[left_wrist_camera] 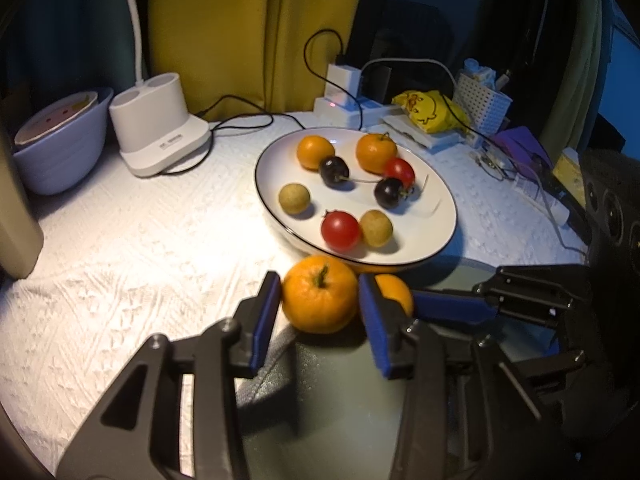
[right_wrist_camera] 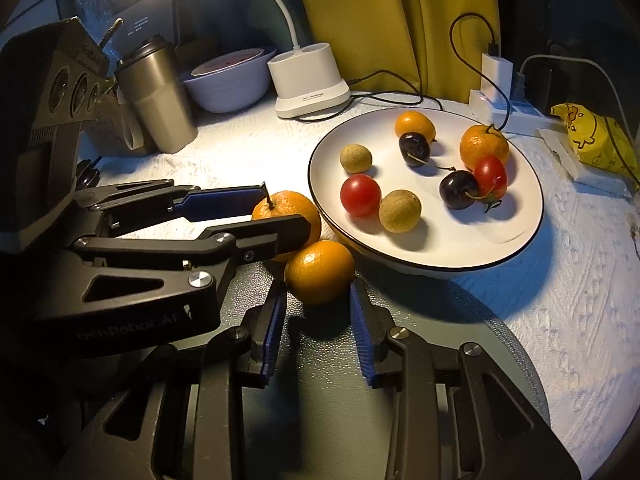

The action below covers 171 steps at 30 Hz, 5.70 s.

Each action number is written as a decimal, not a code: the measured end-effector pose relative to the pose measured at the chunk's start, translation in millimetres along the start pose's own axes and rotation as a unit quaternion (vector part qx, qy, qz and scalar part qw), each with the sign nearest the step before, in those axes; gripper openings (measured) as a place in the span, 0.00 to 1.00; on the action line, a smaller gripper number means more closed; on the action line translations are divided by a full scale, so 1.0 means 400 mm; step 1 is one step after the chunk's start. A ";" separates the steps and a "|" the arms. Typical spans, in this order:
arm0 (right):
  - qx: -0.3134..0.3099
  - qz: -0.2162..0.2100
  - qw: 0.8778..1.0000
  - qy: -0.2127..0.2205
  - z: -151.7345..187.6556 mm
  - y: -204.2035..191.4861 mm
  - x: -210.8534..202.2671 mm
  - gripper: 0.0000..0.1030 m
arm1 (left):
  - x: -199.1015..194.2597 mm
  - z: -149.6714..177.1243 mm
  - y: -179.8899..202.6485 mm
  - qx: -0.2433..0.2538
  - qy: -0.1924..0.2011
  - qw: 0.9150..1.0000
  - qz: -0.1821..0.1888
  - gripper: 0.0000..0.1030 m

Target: Organize fruits

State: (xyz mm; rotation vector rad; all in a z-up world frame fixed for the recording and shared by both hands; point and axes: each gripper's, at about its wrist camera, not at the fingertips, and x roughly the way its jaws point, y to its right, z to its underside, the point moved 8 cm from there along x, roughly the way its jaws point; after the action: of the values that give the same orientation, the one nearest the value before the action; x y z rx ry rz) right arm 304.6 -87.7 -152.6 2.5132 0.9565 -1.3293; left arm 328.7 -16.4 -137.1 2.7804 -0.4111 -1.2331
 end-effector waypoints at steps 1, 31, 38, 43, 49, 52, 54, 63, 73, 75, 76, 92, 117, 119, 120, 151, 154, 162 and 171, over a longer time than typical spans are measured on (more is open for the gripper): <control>0.000 0.002 1.000 0.000 -0.001 0.001 -0.002 0.32 | -0.002 0.001 0.000 0.000 0.000 1.000 0.001 0.40; 0.002 0.007 1.000 -0.002 -0.020 -0.012 0.000 0.39 | -0.121 0.027 -0.033 -0.023 0.027 0.999 -0.017 0.39; -0.020 0.002 1.000 0.011 -0.028 -0.029 0.020 0.37 | -0.129 0.030 -0.041 -0.025 0.027 0.999 -0.023 0.39; -0.020 -0.001 1.000 0.019 -0.028 -0.026 0.003 0.37 | -0.136 0.020 -0.032 -0.022 0.032 0.999 -0.023 0.39; -0.016 0.000 0.999 0.035 -0.032 -0.010 -0.037 0.37 | -0.139 0.002 -0.002 -0.013 0.037 0.999 -0.020 0.39; -0.011 0.003 0.999 0.044 -0.032 0.009 -0.057 0.37 | -0.138 -0.006 0.012 -0.010 0.038 0.999 -0.020 0.39; -0.007 0.006 0.999 0.049 -0.032 0.025 -0.070 0.37 | -0.136 -0.013 0.023 -0.007 0.038 0.999 -0.019 0.39; 0.013 0.018 0.998 0.065 -0.047 0.115 -0.103 0.38 | -0.103 -0.053 0.059 0.001 0.038 0.999 -0.018 0.40; 0.037 0.022 0.996 0.075 -0.069 0.201 -0.088 0.38 | -0.034 -0.102 0.066 0.004 0.031 0.999 -0.022 0.40; 0.041 0.021 0.996 0.075 -0.068 0.214 -0.082 0.38 | -0.019 -0.111 0.065 0.002 0.029 0.999 -0.021 0.40; 0.043 0.021 0.996 0.074 -0.068 0.221 -0.078 0.38 | -0.011 -0.117 0.064 0.000 0.030 0.999 -0.019 0.40; 0.034 0.030 0.996 0.081 -0.081 0.240 -0.054 0.38 | 0.065 -0.164 0.065 -0.004 0.035 0.999 -0.010 0.40; 0.017 0.054 0.995 0.085 -0.082 0.187 -0.125 0.53 | -0.111 -0.156 0.075 -0.020 0.088 0.996 -0.007 0.45; 0.015 0.055 0.995 0.087 -0.081 0.175 -0.138 0.53 | -0.128 -0.150 0.077 -0.021 0.091 0.996 -0.009 0.45; 0.013 0.056 0.994 0.088 -0.079 0.169 -0.145 0.53 | -0.137 -0.147 0.078 -0.021 0.092 0.995 -0.009 0.45; -0.008 0.093 0.983 0.156 0.017 -0.004 -0.405 0.53 | -0.452 -0.023 0.161 0.000 0.168 0.985 -0.032 0.81; -0.008 0.101 0.981 0.166 0.030 -0.013 -0.441 0.53 | -0.480 -0.008 0.169 0.003 0.179 0.983 -0.040 0.84; -0.004 0.129 0.972 0.197 0.065 -0.031 -0.541 0.53 | -0.533 0.040 0.186 0.009 0.197 0.979 -0.058 0.84; 0.003 0.144 0.967 0.209 0.104 -0.056 -0.583 0.54 | -0.559 0.093 0.165 -0.004 0.210 0.975 -0.076 0.84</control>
State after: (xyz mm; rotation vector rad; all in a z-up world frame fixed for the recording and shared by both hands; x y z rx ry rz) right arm 167.4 -196.0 8.9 2.8595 0.6071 -0.7362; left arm 143.8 -17.6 9.5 2.9992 -0.1619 -0.6287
